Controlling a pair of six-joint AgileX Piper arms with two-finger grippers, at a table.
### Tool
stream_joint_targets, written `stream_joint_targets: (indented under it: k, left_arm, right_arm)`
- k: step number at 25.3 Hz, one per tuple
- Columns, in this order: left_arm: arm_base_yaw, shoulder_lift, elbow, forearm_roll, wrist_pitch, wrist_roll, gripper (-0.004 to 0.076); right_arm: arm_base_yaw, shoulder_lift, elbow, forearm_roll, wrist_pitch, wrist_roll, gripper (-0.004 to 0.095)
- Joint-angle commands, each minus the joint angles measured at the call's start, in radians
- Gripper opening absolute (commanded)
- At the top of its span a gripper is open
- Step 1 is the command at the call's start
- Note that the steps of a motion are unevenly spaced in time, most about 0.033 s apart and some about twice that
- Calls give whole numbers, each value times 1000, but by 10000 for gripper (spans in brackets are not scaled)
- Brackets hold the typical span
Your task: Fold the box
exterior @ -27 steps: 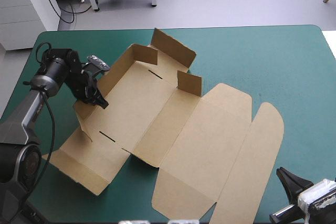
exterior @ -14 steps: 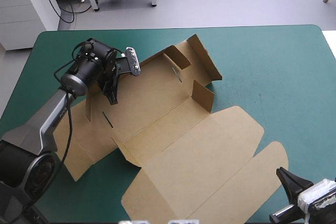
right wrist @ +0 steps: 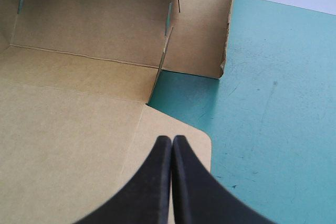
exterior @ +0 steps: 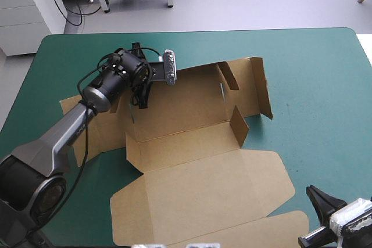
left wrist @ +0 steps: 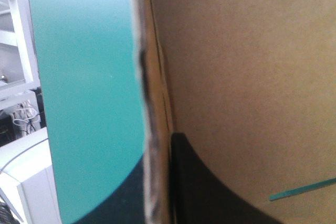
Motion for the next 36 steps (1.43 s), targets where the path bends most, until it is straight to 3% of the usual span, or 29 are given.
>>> stream_joint_targets:
  k: [1, 7, 14, 18, 28, 36]
  left_arm:
    - [-70, -45, -25, 45, -41, -11, -8]
    - [-203, -52, 5, 316, -58, -187, -8]
    - [-253, -81, 21, 359, -112, -282, -8]
    - [-315, -151, 167, 545, -172, -448, -8]
    - [-449, -251, 355, 918, -177, -826, -8]
    - [-529, -266, 491, 1146, -129, -1024, -8]
  right_arm:
    - [-5, 15, -23, 5, -78, -9, -21]
    - [-5, 15, -23, 5, -78, -9, -21]
    - [-5, 15, -23, 5, -78, -9, -21]
    - [-5, 15, -23, 5, -78, -7, -21]
    - [-5, 15, -23, 5, -78, -9, -22]
    - [-5, 15, -23, 5, -78, -9, -21]
